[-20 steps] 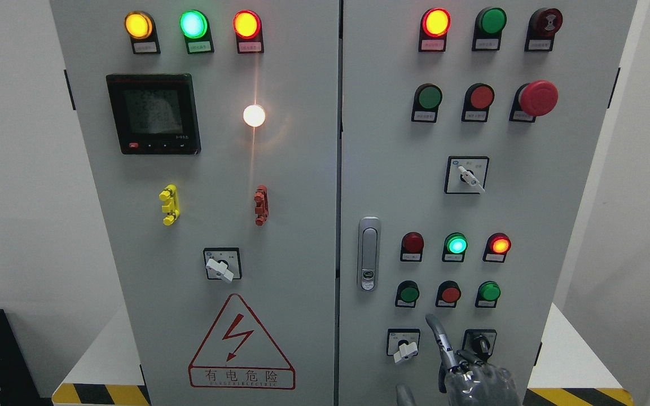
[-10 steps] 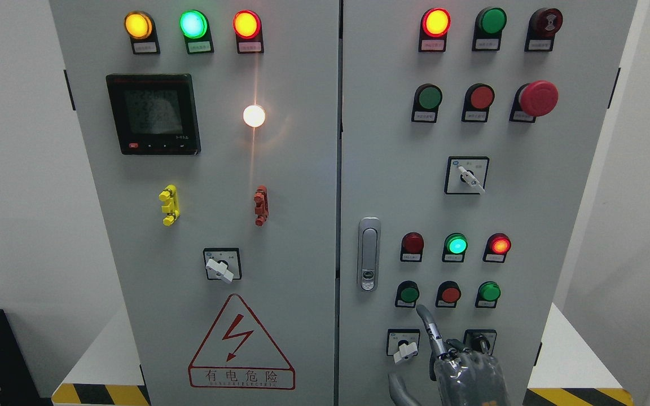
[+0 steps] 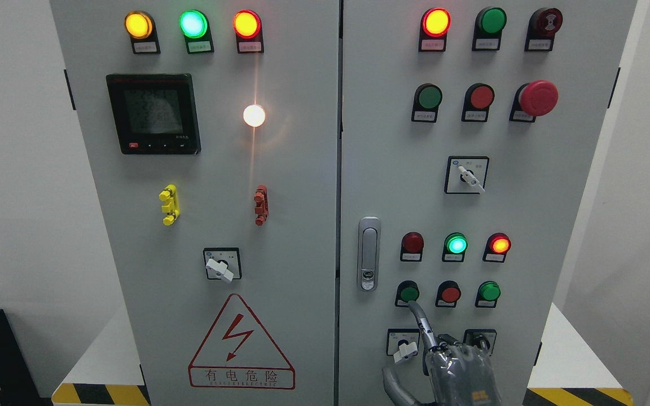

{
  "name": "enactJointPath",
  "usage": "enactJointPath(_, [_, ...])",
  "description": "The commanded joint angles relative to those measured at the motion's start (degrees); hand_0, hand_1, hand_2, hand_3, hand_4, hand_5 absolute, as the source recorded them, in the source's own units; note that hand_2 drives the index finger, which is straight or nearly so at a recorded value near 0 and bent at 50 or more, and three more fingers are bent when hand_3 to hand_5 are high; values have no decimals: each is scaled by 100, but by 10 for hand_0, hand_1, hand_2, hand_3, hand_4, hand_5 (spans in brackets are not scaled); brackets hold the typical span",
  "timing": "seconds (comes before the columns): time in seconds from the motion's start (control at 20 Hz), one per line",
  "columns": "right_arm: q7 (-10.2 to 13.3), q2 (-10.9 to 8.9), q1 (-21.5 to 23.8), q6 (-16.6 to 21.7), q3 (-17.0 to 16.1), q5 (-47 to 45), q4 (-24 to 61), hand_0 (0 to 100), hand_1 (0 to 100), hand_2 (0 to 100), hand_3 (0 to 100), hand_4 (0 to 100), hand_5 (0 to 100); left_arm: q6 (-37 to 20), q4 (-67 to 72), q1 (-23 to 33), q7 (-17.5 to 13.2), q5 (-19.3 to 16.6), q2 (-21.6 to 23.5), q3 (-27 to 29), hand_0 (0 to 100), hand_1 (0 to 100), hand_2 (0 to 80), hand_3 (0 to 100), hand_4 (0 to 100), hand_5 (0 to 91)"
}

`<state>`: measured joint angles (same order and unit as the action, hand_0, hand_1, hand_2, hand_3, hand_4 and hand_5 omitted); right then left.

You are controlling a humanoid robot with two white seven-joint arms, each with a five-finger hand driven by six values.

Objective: Press green start button
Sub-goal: 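Press the green push button inward with the right hand's fingertip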

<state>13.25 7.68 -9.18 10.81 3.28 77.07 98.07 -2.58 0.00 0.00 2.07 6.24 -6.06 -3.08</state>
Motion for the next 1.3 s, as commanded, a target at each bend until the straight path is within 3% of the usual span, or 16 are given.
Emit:
enactJointPath(0.0, [-6,5,-215,-17,-38,1,-428,390,331,0,894,841,980,3,-158,-132,-4,0,0,0,120,556,0,0,0,0])
enactJointPath(0.9, [-41,14,-365,-105,-47,-34,-613,398,336,0,898,842,977,3,-158,-132,-4,0,0,0,120,556,0,0,0,0])
enactJointPath(1.25, [-24,23,-313,61,-38,-140,-315,421,356,0,900,838,961,3,-158,-132,-4,0,0,0,120,556,0,0,0,0])
